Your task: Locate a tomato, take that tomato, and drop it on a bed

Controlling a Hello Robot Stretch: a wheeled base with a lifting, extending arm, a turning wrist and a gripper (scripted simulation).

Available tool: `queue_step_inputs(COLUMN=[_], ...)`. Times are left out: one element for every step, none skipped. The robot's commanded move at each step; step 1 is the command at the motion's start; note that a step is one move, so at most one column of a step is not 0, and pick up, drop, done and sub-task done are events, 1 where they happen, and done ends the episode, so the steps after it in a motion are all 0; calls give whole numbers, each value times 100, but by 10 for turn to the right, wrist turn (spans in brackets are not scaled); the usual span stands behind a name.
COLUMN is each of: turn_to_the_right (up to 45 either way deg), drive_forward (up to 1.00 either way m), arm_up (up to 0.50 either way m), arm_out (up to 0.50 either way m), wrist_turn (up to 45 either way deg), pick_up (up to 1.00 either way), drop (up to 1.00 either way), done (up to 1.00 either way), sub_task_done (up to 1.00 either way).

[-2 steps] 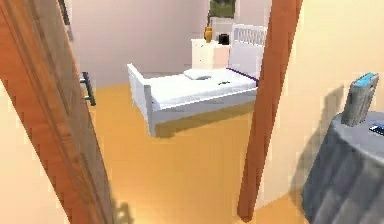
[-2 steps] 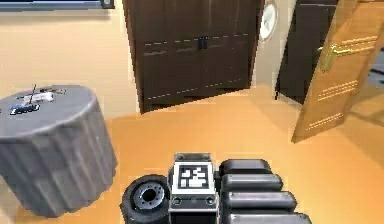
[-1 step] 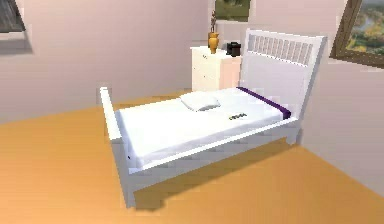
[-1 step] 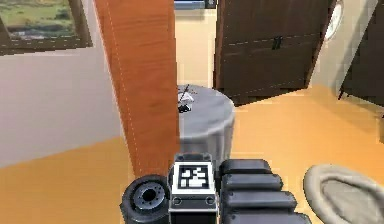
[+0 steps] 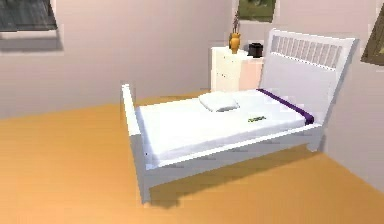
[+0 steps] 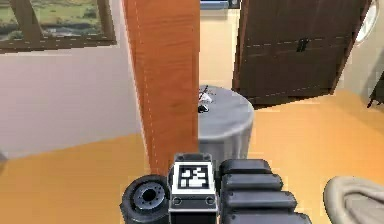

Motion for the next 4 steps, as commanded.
queue_step_inputs(turn_to_the_right=[0,300,0,0], drive_forward=[15,0,100,10], arm_up=[0,0,0,0], arm_out=[0,0,0,0], wrist_turn=[0,0,0,0], pick_up=[0,0,0,0], drop=[0,0,0,0], done=[0,0,0,0], sub_task_done=[0,0,0,0])
